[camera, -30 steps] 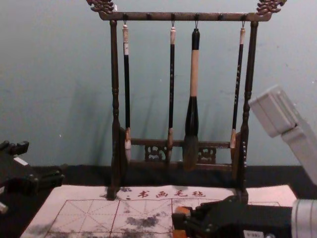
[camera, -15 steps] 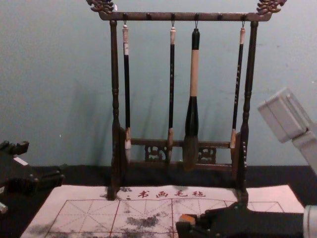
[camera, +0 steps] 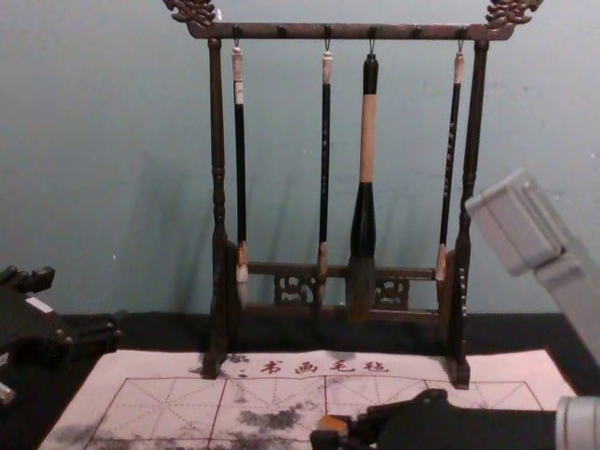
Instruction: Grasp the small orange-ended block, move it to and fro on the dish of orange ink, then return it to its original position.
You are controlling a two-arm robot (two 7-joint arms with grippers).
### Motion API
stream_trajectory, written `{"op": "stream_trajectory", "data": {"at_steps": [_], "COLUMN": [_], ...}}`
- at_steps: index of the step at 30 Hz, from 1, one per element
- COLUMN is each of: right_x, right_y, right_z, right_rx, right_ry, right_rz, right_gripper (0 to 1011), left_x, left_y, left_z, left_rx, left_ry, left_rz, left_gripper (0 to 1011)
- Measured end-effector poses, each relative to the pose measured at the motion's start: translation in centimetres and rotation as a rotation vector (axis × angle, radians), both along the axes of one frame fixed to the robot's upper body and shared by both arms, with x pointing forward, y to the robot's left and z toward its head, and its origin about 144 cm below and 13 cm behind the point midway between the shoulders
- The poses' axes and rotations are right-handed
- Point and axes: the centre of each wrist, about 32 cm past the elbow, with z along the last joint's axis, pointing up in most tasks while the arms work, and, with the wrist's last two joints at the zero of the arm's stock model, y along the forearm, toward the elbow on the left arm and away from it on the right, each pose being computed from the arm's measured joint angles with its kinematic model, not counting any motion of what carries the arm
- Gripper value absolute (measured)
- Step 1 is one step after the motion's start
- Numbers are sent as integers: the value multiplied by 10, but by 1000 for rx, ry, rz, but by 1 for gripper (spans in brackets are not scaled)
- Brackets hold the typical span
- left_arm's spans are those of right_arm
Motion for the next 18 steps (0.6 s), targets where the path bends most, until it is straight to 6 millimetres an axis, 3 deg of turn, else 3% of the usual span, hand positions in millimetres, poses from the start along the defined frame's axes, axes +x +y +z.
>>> {"op": "stream_trajectory", "data": {"at_steps": [18], "right_x": [9], "right_y": [15], "right_z": [-1], "right_rx": [4], "right_ry": [5], "right_rz": [2], "right_gripper": [126], "left_x": [0], "left_y": [0], "left_z": [0], "left_rx": [0], "left_ry": [0], "left_rz": [0], "left_gripper": [1001]}}
